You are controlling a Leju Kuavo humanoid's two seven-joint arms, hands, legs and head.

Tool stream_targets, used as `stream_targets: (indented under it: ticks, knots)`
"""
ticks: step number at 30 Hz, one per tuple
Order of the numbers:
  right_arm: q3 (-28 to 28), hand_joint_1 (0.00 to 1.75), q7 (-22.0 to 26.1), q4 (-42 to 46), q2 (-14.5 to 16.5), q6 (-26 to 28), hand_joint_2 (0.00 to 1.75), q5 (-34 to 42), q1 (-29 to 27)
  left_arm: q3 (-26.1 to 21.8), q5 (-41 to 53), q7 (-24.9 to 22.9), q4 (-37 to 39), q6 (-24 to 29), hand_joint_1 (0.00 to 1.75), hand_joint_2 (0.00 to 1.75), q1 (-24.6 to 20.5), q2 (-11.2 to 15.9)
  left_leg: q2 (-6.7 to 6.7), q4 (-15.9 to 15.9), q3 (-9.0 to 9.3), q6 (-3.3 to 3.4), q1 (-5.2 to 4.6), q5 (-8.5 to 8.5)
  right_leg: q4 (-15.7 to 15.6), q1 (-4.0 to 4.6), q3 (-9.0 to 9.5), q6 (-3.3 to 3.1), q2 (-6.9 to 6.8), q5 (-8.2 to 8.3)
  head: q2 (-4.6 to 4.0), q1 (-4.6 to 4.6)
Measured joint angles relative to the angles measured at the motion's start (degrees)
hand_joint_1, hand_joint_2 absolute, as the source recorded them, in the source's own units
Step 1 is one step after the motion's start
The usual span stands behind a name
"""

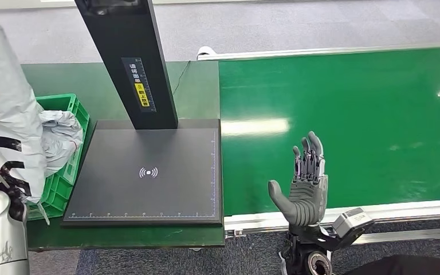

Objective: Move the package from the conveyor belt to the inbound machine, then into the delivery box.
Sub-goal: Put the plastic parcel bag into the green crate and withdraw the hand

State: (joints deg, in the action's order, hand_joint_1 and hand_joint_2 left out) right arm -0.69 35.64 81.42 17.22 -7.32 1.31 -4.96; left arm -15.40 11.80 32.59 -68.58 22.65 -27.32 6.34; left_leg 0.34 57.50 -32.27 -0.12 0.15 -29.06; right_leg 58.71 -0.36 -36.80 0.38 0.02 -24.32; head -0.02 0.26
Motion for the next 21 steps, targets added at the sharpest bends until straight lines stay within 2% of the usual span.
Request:
stream_targets:
  ticks: [9, 16, 21]
  knots:
    - [-0.3, 0.0, 0.2, -0.1, 0.0, 0.0, 1.75, -0.2, -1.0, -6.6, 1.5, -1.9, 10.8, -1.1, 1.75, 1.75, -8.7, 5.5, 0.0, 0.0, -0.01, -0.01, 0.0, 0.01, 0.0, 0.01, -0.02, -0.01, 0.0, 0.0, 0.0, 0.01]
    - [-0.3, 0.0, 0.4, 0.0, 0.0, -0.6, 1.75, -0.1, -2.1, -7.4, 2.5, -4.6, 14.0, -1.5, 1.75, 1.75, -13.3, 9.6, 0.0, 0.0, -0.05, -0.01, 0.01, 0.01, 0.0, 0.02, -0.07, -0.01, 0.0, 0.0, 0.0, 0.03]
    - [-0.3, 0.0, 0.4, 0.1, 0.0, -0.8, 1.75, 0.0, -2.4, -7.4, 2.7, -4.9, 15.4, -1.5, 1.75, 1.75, -15.0, 10.8, 0.0, 0.0, -0.06, -0.01, 0.01, 0.01, 0.0, 0.01, -0.07, -0.01, 0.0, 0.0, 0.01, 0.02]
